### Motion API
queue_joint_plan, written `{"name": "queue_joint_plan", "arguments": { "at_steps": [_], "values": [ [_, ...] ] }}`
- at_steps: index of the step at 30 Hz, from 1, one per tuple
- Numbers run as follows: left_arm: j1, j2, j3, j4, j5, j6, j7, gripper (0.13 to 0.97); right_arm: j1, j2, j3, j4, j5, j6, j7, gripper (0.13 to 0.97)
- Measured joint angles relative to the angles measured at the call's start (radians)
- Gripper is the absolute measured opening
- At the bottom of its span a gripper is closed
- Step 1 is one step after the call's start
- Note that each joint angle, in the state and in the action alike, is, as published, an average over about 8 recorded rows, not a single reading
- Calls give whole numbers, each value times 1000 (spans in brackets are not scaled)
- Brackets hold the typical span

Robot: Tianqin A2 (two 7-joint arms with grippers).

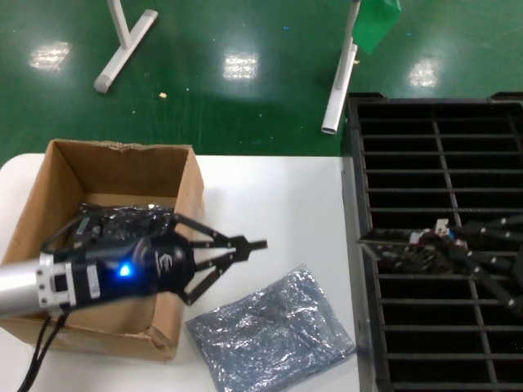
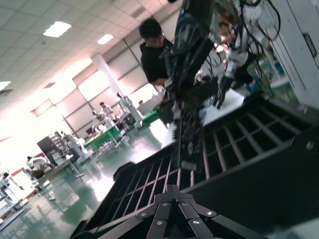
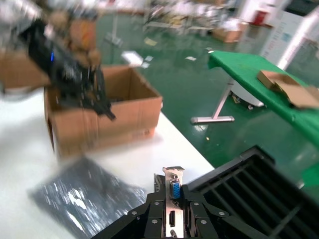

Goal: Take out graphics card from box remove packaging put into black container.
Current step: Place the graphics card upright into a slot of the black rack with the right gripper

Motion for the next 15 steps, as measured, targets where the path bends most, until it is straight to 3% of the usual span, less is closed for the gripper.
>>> {"name": "queue_joint_plan", "arguments": {
  "at_steps": [4, 10, 15],
  "values": [
    [66, -10, 13, -53, -62, 0, -26, 142, 113, 41, -59, 0, -71, -44, -65, 196],
    [135, -21, 61, -72, -182, 0, -45, 142, 312, 44, -177, 0, -188, -158, -140, 195],
    [159, -20, 49, -82, -195, -2, -61, 143, 463, 9, -273, 0, -291, -286, -143, 195]
  ]
}}
